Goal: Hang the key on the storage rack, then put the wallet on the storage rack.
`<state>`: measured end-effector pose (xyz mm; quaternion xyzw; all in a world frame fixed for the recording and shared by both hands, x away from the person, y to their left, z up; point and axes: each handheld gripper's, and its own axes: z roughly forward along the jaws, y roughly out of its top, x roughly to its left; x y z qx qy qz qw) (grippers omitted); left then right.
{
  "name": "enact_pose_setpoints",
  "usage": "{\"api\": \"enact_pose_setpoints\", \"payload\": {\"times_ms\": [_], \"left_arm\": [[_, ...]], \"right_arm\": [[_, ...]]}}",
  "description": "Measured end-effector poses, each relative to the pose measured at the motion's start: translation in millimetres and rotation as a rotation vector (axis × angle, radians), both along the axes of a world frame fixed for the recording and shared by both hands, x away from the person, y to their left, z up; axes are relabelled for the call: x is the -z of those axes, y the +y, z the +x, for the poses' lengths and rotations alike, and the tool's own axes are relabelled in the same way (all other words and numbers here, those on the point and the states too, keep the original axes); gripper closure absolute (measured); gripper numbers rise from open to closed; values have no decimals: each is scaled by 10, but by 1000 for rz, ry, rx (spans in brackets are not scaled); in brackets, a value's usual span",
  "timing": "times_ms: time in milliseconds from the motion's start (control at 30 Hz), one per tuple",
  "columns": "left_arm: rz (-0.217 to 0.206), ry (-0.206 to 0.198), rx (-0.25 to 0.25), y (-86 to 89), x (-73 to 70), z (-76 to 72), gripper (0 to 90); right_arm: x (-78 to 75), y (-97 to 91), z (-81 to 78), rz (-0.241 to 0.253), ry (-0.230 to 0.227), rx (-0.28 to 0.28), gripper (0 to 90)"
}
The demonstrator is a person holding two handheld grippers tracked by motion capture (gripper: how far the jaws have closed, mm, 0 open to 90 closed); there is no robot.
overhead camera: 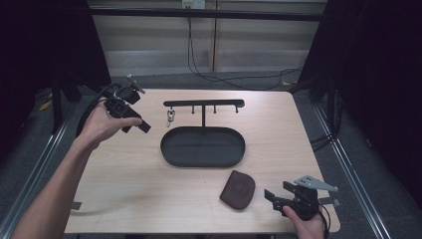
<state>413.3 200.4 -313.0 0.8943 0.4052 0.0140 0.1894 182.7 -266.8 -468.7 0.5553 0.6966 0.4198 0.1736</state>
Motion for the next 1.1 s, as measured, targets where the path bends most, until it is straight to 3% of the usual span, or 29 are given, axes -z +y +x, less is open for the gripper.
{"api": "enact_pose_setpoints", "payload": {"times_ms": [133,267,433,467,500,567,667,800,900,1033,1100], "left_arm": [[-32,-8,-11,113,104,-58,422],[-61,-67,-18,221,221,-177,371],[-110,-68,-16,326,418,-262,311],[-133,-72,-40,338,460,-287,293],[-141,-78,-23,372,505,-308,286],[-179,-79,-42,409,591,-354,245],[-177,-62,-24,428,720,-424,172],[-211,-68,-2,468,867,-570,181],[-193,-101,4,476,958,-693,201],[-263,-143,10,540,1057,-890,216],[-261,-163,1,556,1101,-958,254]], "right_arm": [[0,-2,2,4,5,5,185],[2,1,12,0,6,5,185],[13,-1,43,1,15,10,185],[13,-2,48,1,16,7,185],[13,2,51,0,17,6,185],[10,11,43,-6,17,3,185],[11,3,34,-3,12,4,185],[7,4,28,-3,10,3,185],[9,12,28,-2,13,-1,185],[6,4,25,5,15,2,186],[5,3,26,11,16,4,186]]}}
